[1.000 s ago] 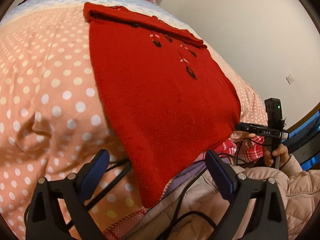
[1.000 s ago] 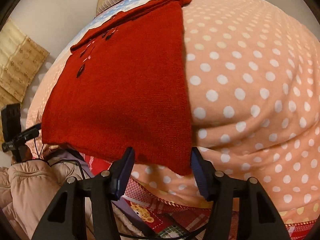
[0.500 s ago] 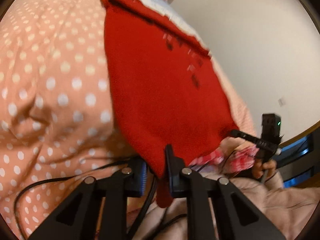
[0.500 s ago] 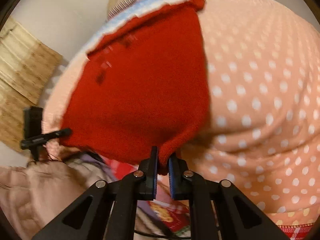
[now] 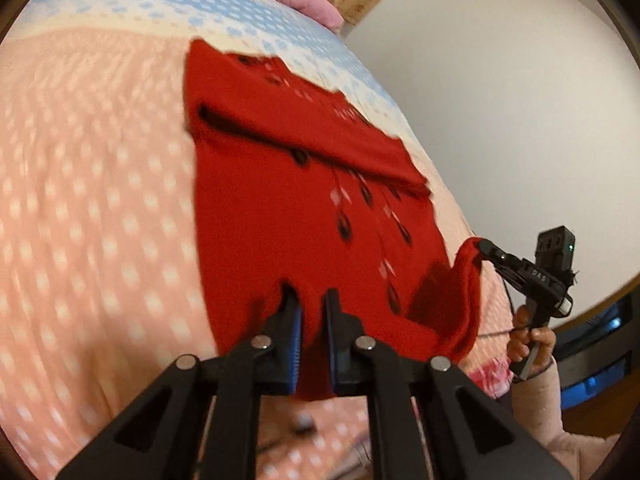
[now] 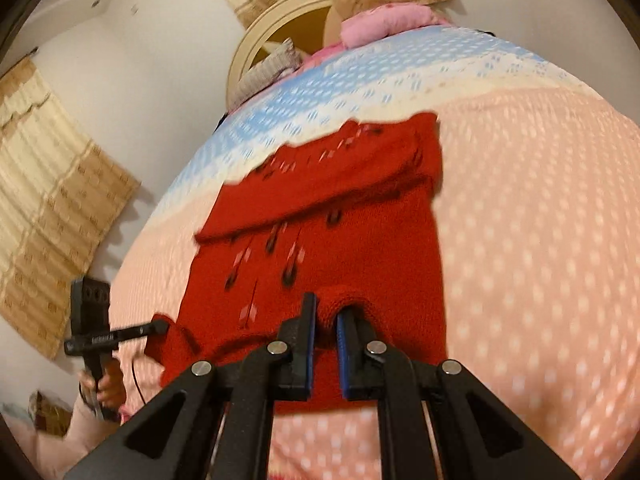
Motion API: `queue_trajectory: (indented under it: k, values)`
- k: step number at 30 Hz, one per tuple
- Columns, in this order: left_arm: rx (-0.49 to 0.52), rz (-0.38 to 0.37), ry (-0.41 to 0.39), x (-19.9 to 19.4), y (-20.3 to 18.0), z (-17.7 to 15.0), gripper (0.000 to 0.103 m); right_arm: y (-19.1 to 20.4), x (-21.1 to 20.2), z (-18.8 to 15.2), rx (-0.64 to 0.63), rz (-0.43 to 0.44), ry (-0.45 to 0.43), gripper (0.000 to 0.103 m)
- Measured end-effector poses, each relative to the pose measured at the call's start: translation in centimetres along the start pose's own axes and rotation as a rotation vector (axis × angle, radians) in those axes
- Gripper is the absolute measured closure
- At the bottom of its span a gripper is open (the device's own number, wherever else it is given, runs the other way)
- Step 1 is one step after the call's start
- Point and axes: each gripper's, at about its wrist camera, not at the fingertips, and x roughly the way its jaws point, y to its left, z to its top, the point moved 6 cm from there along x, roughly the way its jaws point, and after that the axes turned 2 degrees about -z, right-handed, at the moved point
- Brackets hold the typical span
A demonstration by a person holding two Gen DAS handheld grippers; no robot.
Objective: Fold small clothes
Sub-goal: 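Grasp the hem with both grippers and fold it up toward the collar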
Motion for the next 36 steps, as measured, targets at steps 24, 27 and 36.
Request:
queue_trajectory:
  k: [24,27,36]
  values:
    - [0.296,0.262,-0.08,4.1,0.8,5.0,0.035,-4.8,6.9,2.1,0.127,-0.158,-0.013,0.093]
    - [0.279,0.234,-0.085,4.5,0.8,5.0,0.035,-4.7,6.8,2.0,0.125,-0.163,-0.015,0.093]
    - [0.188,0.152,-0.111,4.8,1.0,4.7,0.047,-4.7,6.8,1.8,0.135,-0.158,-0.031,0.093]
